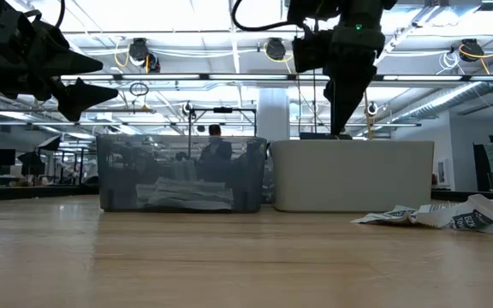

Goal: Pick & Place First Aid Supplies
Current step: Put the white towelette pack into the gray bin

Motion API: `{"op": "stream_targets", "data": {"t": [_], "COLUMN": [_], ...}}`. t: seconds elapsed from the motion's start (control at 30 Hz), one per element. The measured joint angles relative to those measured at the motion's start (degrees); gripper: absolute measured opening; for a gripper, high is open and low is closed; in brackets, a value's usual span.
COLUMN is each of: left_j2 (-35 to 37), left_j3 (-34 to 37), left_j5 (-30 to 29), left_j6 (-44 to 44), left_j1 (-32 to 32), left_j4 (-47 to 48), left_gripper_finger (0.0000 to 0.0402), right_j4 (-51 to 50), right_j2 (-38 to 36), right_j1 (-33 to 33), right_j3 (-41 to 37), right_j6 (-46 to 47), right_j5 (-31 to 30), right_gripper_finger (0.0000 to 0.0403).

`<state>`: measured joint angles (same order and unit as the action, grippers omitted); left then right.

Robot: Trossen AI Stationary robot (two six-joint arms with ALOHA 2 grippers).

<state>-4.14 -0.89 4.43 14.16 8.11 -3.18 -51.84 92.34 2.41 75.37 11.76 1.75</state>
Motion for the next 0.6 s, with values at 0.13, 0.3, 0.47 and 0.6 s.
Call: {"op": "stream_targets", "data": {"t": [0.13,0.3,0.47,0.6], "left_j2": [0.02,0.00,0.00,0.00], "left_j3": [0.00,-0.02,-0.01,0.01], "left_j5": [0.00,0.00,0.00,0.00], "left_j6": [0.01,-0.01,-0.01,-0.01], "left_j1": [-0.01,0.01,0.01,0.00], "left_j4": [0.00,0.00,0.00,0.00], "left_gripper_finger": [0.0310,0.0310,0.0310,0.0310], "right_j4": [-0.56,-0.68,-0.72,-0.72], "right_j2": [-0.07,-0.16,-0.09,-0.09], "right_j1": [-2.56,-8.53,-14.95,-19.68], "right_j3": [0.00,0.00,0.00,0.00], "right_j6": [2.56,5.92,10.59,13.97], "right_j5": [-0.22,-0.17,-0.18,-0.30], "right_gripper_finger": [0.0237,0.0235,0.0231,0.0231]}}
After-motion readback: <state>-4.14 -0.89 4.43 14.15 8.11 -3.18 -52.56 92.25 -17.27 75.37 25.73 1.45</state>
